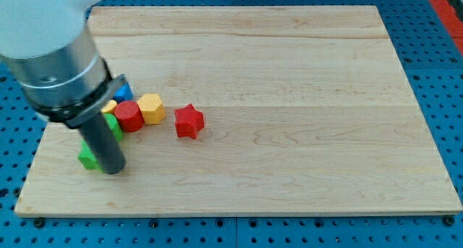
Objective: Slide the green star closer to the group of blocks
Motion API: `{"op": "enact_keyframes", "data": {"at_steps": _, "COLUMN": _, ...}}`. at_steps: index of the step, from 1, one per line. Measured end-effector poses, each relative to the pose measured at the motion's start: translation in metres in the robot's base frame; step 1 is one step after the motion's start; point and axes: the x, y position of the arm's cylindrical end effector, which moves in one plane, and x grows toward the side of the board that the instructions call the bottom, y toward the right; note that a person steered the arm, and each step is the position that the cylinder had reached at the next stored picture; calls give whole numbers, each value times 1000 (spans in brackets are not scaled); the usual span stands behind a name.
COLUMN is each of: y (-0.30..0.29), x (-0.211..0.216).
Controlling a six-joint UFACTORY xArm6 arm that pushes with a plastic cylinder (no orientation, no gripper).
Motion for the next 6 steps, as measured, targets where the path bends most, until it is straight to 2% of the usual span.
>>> {"op": "enact_keyframes", "data": {"at_steps": 1, "y": -54, "x": 0}}
{"op": "enact_keyframes", "data": {"at_steps": 2, "y": -63, "x": -14}}
{"op": "enact_keyframes", "data": {"at_steps": 3, "y": -82, "x": 7}}
{"op": "enact_keyframes", "data": {"at_steps": 4, "y": -122, "x": 0}}
{"op": "enact_keyframes", "data": {"at_steps": 6, "y": -86, "x": -37}}
